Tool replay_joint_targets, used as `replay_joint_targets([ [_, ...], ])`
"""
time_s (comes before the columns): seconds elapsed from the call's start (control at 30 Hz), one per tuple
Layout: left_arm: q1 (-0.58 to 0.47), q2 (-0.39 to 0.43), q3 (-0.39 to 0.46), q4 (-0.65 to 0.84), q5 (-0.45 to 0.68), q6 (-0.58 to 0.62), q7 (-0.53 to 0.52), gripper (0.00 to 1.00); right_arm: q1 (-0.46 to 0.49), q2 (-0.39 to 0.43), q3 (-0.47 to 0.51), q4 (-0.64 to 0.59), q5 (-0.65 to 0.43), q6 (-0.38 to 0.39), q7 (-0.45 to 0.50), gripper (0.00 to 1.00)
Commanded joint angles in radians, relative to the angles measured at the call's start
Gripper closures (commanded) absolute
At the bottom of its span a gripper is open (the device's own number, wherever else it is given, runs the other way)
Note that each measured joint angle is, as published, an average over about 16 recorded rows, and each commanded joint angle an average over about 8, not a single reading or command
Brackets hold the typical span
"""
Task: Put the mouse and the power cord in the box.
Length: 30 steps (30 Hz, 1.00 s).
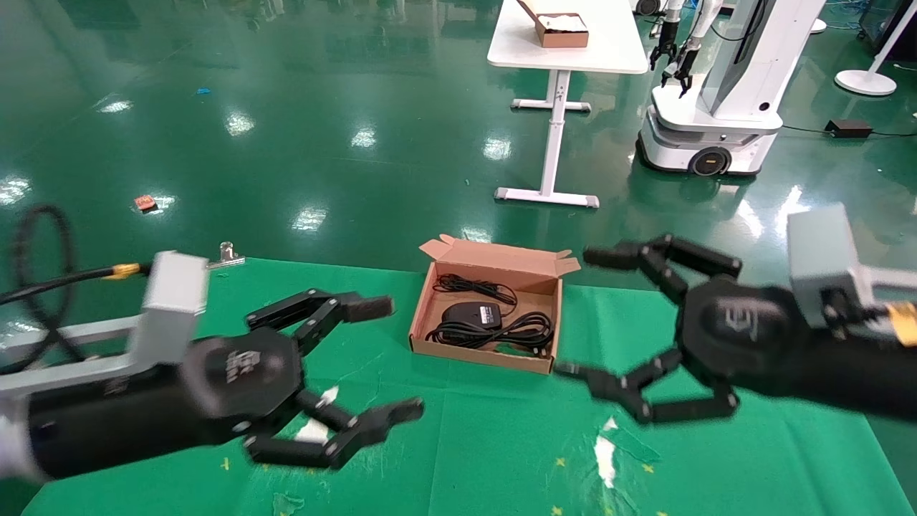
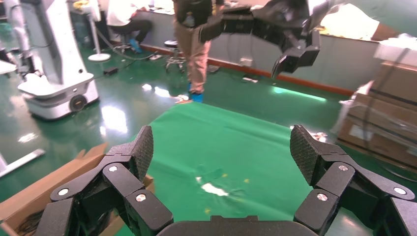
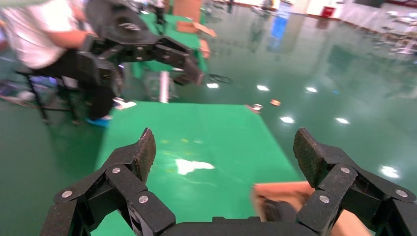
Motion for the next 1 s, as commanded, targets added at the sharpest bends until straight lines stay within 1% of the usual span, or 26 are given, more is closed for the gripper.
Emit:
replay_joint_targets([
  [0.03, 0.018, -0.026, -0.021, -0.026, -0.019, 0.029, -0.007, 0.00, -0.034, 0.012, 0.013, 0.042, 0.022, -0.011, 0.030, 0.00],
  [0.23, 0.070, -0.101, -0.081, -0.099, -0.075, 0.111, -0.025, 0.00, -0.134, 0.048, 0.051, 0.163, 0.088, -0.045, 0.117, 0.00],
  [0.43, 0.096, -0.142, -0.112, -0.139, -0.104, 0.158, -0.033, 0.00, -0.203, 0.073, 0.077, 0.248, 0.133, -0.068, 0.170, 0.00],
  [0.57, 0.099, -0.147, -0.115, -0.144, -0.108, 0.164, -0.033, 0.00, -0.217, 0.078, 0.082, 0.264, 0.143, -0.073, 0.175, 0.00],
  [1.0, 0.093, -0.137, -0.109, -0.133, -0.102, 0.151, -0.033, 0.00, -0.196, 0.071, 0.075, 0.237, 0.129, -0.065, 0.165, 0.00],
])
